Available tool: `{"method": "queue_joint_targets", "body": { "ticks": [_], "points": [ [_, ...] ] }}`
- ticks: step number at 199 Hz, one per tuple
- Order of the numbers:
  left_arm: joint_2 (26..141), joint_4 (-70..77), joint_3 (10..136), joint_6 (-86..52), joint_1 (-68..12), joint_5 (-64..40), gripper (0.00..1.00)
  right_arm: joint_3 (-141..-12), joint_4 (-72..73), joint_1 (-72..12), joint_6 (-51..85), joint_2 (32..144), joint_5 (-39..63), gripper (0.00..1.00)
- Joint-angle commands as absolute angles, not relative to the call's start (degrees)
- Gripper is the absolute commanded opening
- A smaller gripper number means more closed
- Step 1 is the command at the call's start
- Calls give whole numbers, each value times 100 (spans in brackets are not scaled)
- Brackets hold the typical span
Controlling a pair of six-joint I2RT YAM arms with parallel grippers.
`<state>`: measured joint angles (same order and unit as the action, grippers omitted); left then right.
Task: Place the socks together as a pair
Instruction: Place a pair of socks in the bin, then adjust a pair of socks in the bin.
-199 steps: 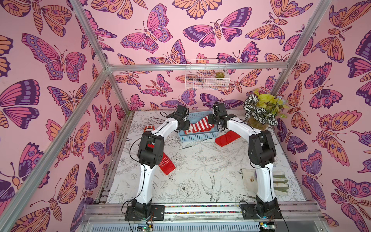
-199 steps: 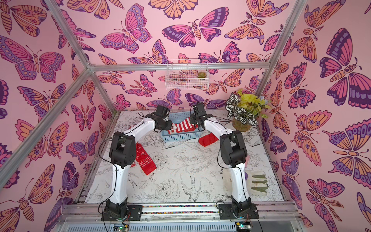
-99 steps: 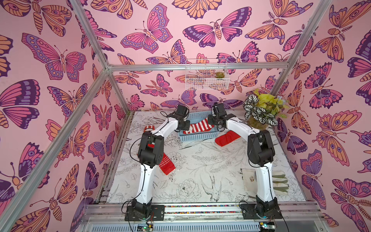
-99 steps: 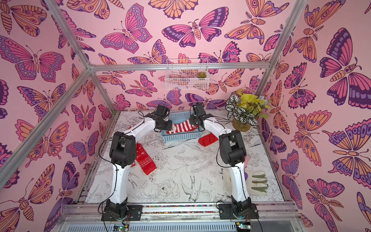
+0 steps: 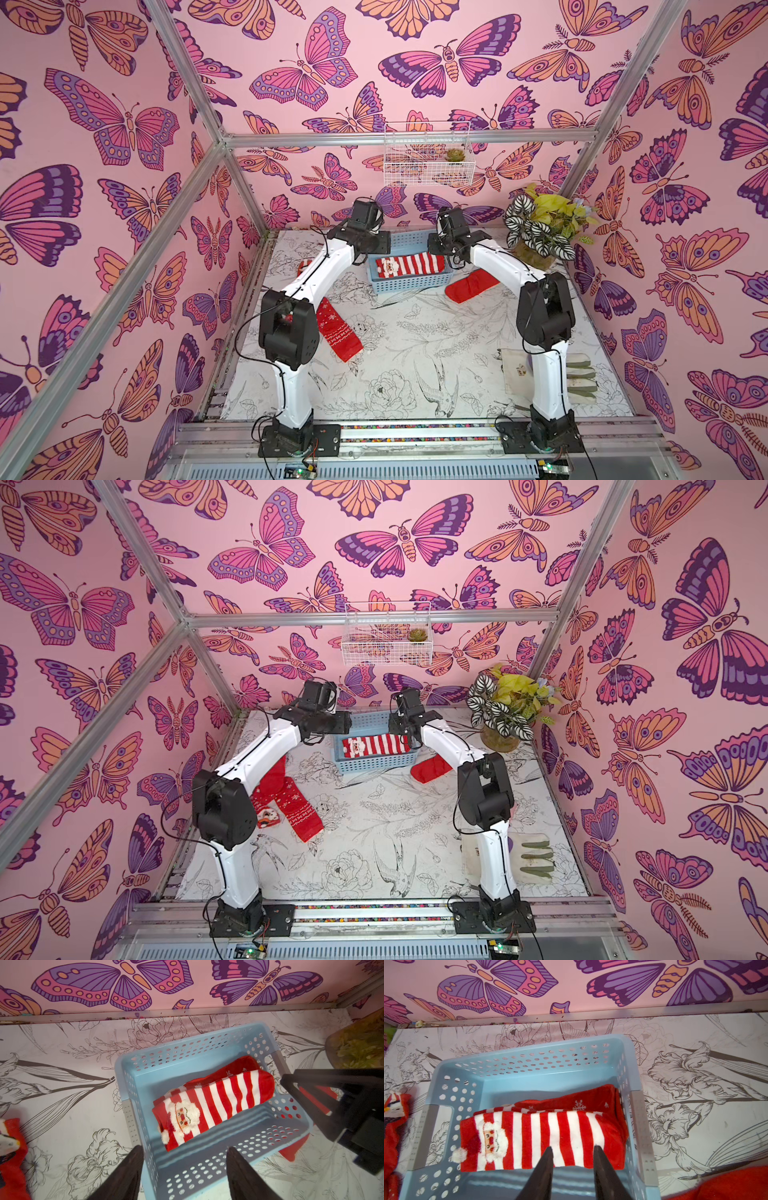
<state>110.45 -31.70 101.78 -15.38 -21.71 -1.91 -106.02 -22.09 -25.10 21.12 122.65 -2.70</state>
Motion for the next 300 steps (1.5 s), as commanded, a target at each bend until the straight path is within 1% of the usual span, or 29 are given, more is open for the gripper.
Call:
{"method": "queue_joint_targets", "body": {
  "ticks": [1,33,63,84,124,155,186,209,223,234,256,300],
  "points": [
    [10863,-3273,9618,-1880,-2101,-186,65,-11040,-2478,-2620,2121,12450,-23,31],
    [10411,-2946,8709,-2180,-2066,-403,65,-11535,-2705,-2672,2163,13047,268,16],
    [10112,-2631,8021,-2405,-2035,-493,64,-11762,-2760,-2681,2299,13472,357,11],
    [10013,-2473,7717,-2501,-1989,-462,64,-11852,-2783,-2698,2346,13681,391,9],
    [10058,-2232,7477,-2719,-1812,-762,64,-12339,-3139,-2767,2298,14172,190,8],
    [10098,-2153,7374,-2751,-1780,-747,64,-12814,-3609,-2838,2206,14574,-37,8],
    [10041,-2064,7251,-2765,-1716,-650,64,-13206,-4055,-2946,2112,14890,-37,8],
    [10005,-1981,7160,-2803,-1646,-757,64,-13171,-4129,-3092,2124,14878,53,9],
    [9994,-1980,7137,-2804,-1633,-772,64,-13115,-4046,-3139,2297,14864,385,8],
    [9963,-1986,7112,-2786,-1617,-789,64,-13113,-4047,-3170,2398,14846,430,8],
    [9831,-1985,7043,-2770,-1604,-782,64,-13064,-4023,-3207,2467,14669,252,9],
    [9372,-2027,6811,-2751,-1592,-782,65,-13162,-4139,-3191,2378,14158,-49,15]
  ]
}}
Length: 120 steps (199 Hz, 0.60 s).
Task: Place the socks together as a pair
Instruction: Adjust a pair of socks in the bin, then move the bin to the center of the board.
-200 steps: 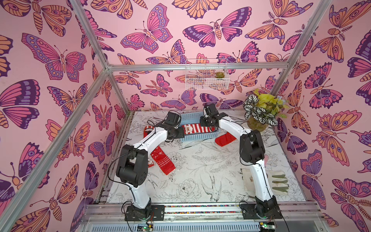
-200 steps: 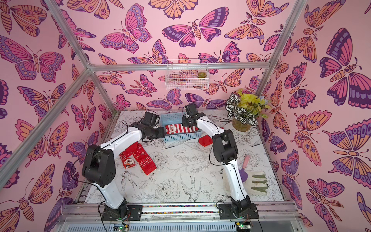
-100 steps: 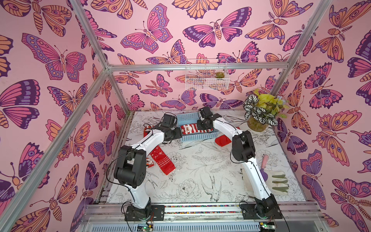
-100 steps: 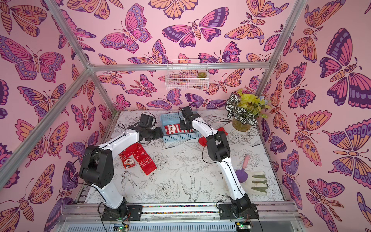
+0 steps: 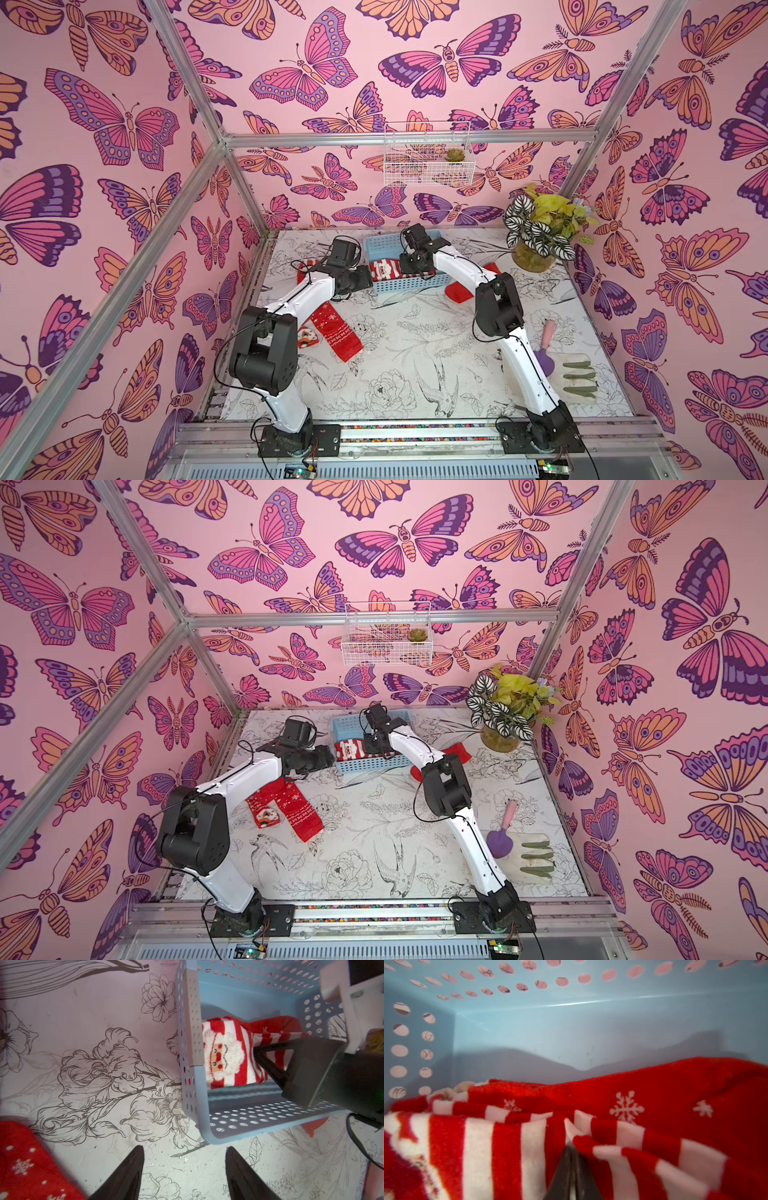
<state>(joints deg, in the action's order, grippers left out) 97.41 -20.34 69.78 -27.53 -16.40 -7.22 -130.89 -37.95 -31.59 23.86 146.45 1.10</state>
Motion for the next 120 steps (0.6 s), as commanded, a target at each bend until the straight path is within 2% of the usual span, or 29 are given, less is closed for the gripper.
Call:
{"method": "queue_joint_targets", "body": {
  "ticks": [1,67,120],
  "points": [
    [9362,-2033,6802,-2755,-1591,-782,65,-13159,-4139,-3195,2375,14145,-60,15],
    [8362,-2082,6022,-2894,-1606,-1011,65,-11925,-3979,-3199,2257,13246,-303,15],
    [8062,-2192,5646,-2918,-1608,-1253,65,-11640,-4273,-3233,2192,13196,-141,11]
  ]
}}
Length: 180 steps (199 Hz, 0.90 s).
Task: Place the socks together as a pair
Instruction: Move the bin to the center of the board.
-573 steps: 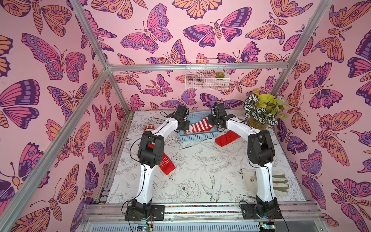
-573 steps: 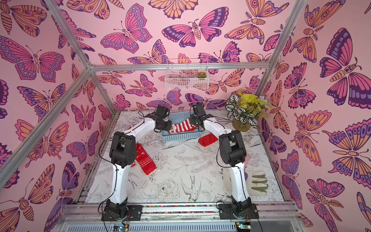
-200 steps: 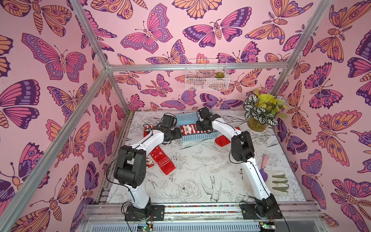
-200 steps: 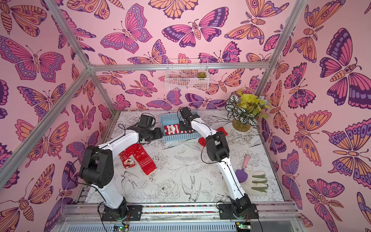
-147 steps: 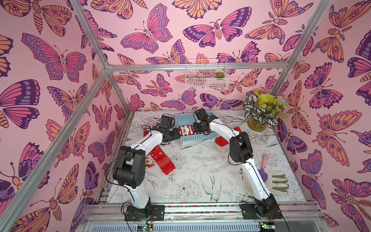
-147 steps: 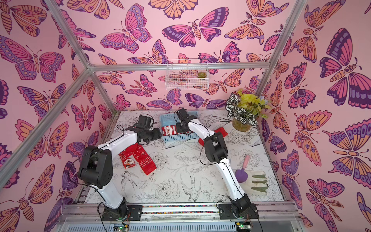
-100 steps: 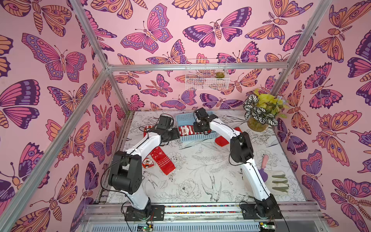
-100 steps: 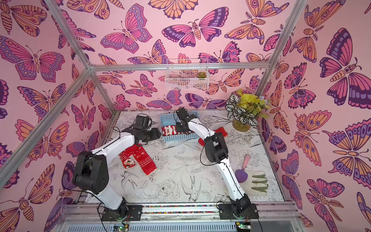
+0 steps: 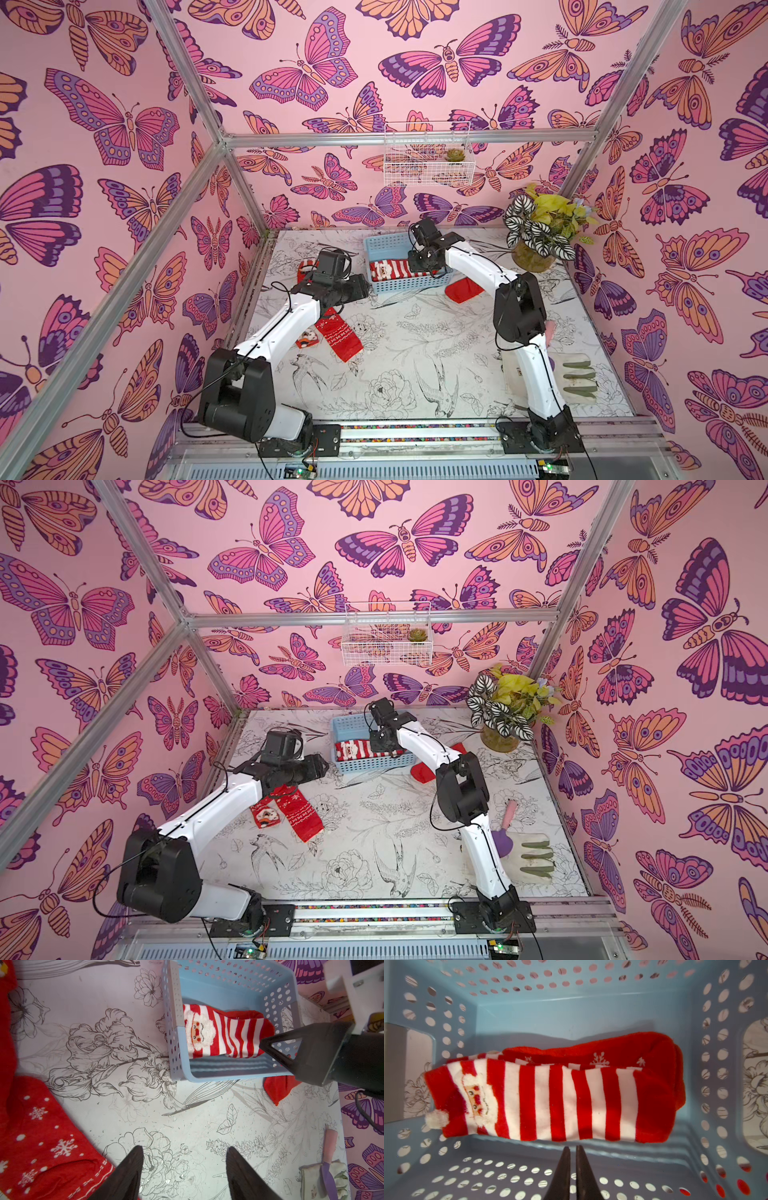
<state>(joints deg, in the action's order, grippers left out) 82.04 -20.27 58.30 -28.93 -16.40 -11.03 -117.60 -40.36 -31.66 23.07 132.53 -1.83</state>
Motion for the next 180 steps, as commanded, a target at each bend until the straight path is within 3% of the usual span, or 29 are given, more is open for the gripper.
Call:
{"method": "queue_joint_targets", "body": {
  "ticks": [1,134,180],
  "points": [
    [8061,-2190,5644,-2922,-1608,-1255,65,-11634,-4272,-3234,2186,13194,-141,11],
    [7504,-2215,5214,-3090,-1660,-1336,65,-10068,-3691,-3382,2503,11713,-239,11],
    [7062,-2215,4783,-3092,-2018,-1415,64,-8416,-2930,-3352,2796,10048,-569,13]
  ]
}}
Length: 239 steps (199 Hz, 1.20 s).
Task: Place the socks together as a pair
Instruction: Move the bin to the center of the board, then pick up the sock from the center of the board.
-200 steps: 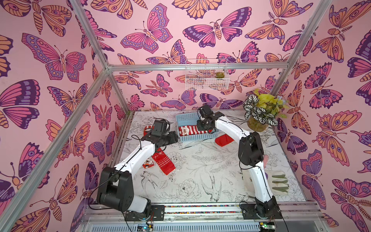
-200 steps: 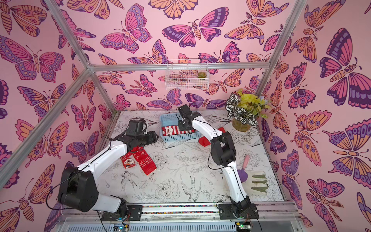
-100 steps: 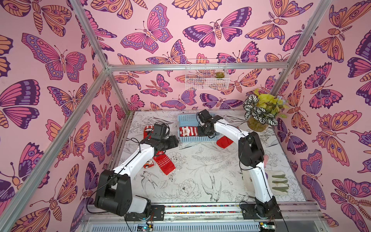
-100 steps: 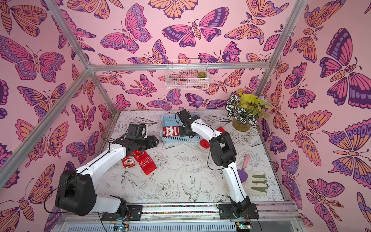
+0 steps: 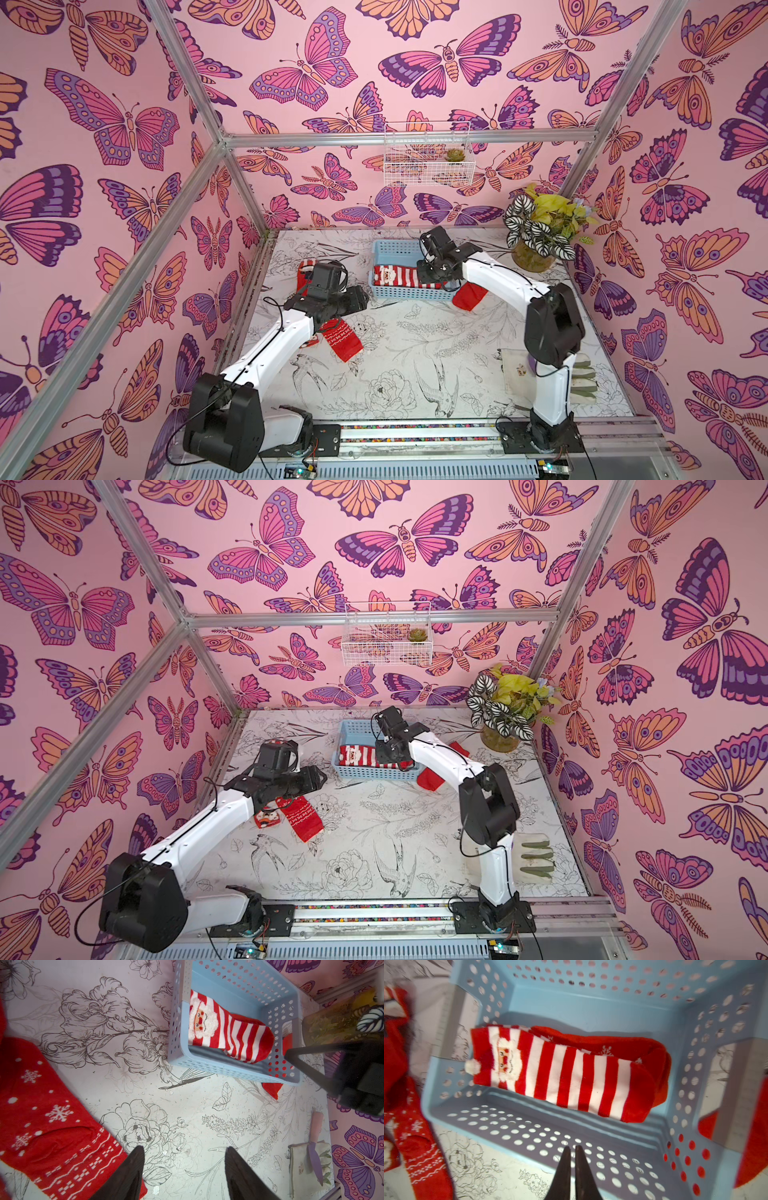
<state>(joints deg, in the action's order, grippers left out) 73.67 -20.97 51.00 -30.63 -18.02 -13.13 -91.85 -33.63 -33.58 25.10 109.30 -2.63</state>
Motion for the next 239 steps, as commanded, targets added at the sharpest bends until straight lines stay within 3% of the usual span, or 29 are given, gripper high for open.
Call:
{"method": "queue_joint_targets", "body": {
  "ticks": [1,46,88,136,184,239],
  "points": [
    [7051,-2219,4764,-3093,-2024,-1415,64,-8365,-2911,-3346,2809,10003,-592,13],
    [6348,-2164,4033,-3207,-2516,-1171,64,-6063,-2150,-2994,3202,8203,-1153,13],
    [5565,-2107,3374,-3685,-2811,-919,65,-4496,-1576,-1838,3488,7402,-266,23],
    [5597,-2083,3152,-3966,-2827,-1170,65,-4366,-1154,-1353,3300,8095,234,34],
    [5446,-2079,2965,-4128,-2845,-1335,65,-4970,-900,-1274,3259,9261,803,37],
    [5196,-2070,2780,-4284,-2848,-1214,65,-5229,-769,-1291,3398,9809,1106,38]
  ]
}}
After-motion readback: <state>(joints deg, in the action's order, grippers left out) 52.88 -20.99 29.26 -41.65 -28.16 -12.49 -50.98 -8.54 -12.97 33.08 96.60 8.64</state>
